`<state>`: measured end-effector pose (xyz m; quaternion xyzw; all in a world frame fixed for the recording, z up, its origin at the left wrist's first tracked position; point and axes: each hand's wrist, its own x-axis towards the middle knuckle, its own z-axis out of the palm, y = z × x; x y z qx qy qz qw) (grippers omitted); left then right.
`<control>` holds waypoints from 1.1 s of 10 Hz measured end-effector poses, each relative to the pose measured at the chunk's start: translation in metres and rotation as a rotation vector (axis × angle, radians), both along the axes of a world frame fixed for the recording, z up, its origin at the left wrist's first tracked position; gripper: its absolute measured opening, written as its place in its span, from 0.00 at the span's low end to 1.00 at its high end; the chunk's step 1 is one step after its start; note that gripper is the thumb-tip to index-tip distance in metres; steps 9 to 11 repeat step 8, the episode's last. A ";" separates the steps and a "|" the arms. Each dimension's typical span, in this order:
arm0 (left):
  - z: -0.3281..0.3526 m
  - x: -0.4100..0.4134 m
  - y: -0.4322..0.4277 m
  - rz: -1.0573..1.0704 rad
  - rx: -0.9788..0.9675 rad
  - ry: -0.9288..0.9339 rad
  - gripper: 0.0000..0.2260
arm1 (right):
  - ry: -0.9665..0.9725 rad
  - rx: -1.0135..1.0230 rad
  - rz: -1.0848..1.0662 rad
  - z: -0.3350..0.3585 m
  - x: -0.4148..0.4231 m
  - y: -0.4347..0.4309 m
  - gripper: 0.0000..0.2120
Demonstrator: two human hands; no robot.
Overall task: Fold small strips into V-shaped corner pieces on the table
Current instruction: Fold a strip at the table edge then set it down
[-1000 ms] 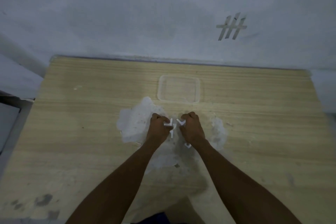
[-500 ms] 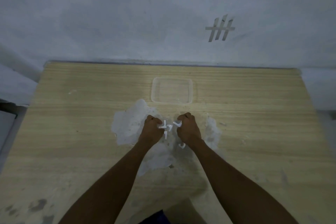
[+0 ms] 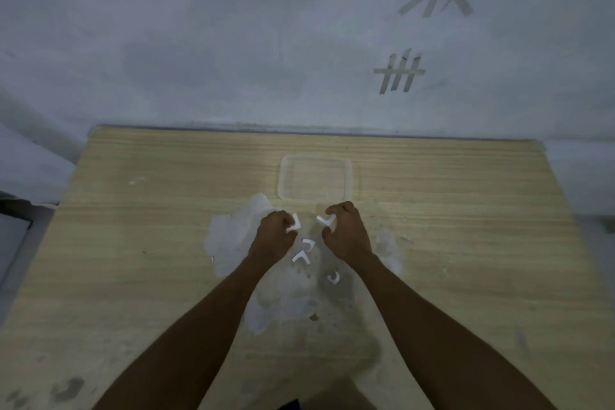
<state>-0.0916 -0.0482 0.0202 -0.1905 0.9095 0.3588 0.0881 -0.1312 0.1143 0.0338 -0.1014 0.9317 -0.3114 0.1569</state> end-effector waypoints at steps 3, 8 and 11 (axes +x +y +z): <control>0.035 -0.059 0.002 0.033 -0.026 0.196 0.09 | 0.122 -0.063 0.009 0.029 -0.045 -0.015 0.18; 0.012 -0.075 -0.009 0.117 0.074 0.096 0.18 | -0.086 0.030 -0.018 0.013 -0.066 -0.024 0.26; 0.012 -0.075 -0.009 0.117 0.074 0.096 0.18 | -0.086 0.030 -0.018 0.013 -0.066 -0.024 0.26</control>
